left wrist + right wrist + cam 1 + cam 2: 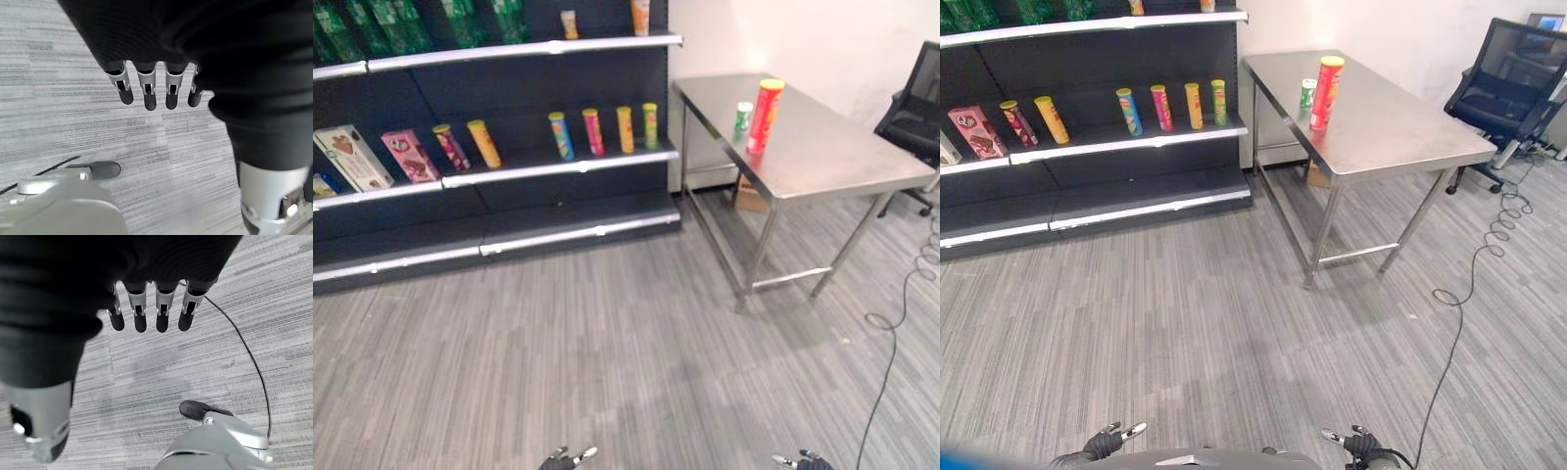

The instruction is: Put the goods on the table back onto the shelves and tidy them up.

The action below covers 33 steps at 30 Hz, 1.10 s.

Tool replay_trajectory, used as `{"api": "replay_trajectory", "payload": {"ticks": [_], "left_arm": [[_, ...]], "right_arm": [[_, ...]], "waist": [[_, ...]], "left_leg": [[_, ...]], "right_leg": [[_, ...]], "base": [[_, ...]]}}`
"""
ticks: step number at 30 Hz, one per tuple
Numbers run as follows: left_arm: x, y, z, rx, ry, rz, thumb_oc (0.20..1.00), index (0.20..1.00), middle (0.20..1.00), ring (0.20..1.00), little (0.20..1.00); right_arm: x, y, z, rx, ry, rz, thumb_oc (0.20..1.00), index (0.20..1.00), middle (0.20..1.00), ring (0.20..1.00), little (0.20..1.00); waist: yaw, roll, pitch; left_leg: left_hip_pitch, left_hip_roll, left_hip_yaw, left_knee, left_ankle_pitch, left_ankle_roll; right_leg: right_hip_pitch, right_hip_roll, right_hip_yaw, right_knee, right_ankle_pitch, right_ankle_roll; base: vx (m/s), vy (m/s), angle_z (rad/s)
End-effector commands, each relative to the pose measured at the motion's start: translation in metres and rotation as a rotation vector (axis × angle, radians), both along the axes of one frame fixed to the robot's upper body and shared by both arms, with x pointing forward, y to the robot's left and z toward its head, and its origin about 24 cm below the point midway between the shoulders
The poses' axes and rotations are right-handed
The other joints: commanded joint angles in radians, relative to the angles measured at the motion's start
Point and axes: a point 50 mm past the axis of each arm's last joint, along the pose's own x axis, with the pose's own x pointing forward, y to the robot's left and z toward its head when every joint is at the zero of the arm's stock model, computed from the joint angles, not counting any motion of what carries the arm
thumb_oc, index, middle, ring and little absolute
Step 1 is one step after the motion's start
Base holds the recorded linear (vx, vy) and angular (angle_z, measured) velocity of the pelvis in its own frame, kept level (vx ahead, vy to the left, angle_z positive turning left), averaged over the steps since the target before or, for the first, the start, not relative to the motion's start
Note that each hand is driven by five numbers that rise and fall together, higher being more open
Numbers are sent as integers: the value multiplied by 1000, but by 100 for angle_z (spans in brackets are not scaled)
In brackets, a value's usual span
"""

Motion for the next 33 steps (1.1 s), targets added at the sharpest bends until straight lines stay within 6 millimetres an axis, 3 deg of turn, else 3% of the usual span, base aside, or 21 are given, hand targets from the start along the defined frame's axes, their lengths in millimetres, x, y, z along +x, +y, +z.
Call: {"api": "replay_trajectory", "payload": {"ticks": [1,12,33], "left_arm": [[26,6,7,1,-80,17,1000,1000,1000,1000,1000],[23,8,7,1,-87,95,1000,1000,1000,1000,1000],[18,4,3,14,-21,-26,1000,1000,1000,1000,1000]], "right_arm": [[24,-9,8,-35,-73,26,1000,1000,1000,1000,1000],[22,-9,8,-35,-70,9,1000,1000,1000,1000,1000],[21,-9,7,-38,-46,38,1000,1000,1000,1000,1000]], "waist": [[-1,-42,22],[4,-46,20],[-3,-43,17]], "left_leg": [[24,28,56,3,-64,-68],[25,27,55,3,-66,-67],[25,26,62,3,-68,-66]], "right_leg": [[40,-71,-28,-21,-59,111],[42,-73,-33,-21,-60,112],[37,-76,-27,-21,-54,112]], "base": [[0,0,0],[0,0,0],[0,0,0]]}}
